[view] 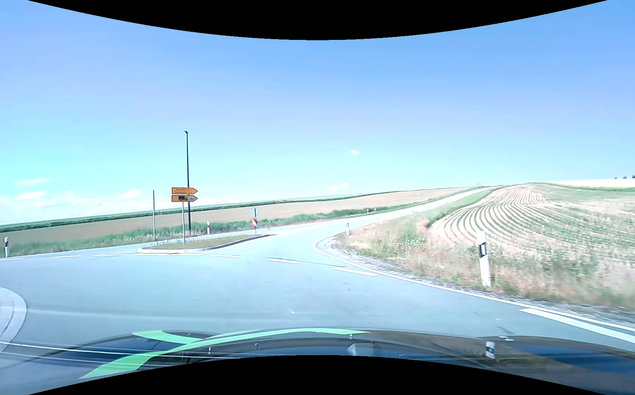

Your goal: Follow the waypoints while adhering to traffic rules and regulations

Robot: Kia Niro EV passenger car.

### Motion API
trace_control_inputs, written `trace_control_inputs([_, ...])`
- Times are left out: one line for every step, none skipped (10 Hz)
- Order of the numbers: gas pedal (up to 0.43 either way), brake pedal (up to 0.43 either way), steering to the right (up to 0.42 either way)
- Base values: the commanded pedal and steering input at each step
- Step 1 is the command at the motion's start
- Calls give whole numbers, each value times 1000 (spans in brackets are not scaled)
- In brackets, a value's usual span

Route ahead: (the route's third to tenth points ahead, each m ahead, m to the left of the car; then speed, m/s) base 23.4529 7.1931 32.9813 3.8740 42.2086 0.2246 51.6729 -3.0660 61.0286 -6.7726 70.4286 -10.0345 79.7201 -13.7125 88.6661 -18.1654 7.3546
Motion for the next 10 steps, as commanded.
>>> trace_control_inputs([197,0,-198])
trace_control_inputs([197,0,-184])
trace_control_inputs([197,0,-166])
trace_control_inputs([197,0,-152])
trace_control_inputs([197,0,-132])
trace_control_inputs([197,0,-105])
trace_control_inputs([197,0,-71])
trace_control_inputs([197,0,-39])
trace_control_inputs([197,0,-4])
trace_control_inputs([197,0,25])
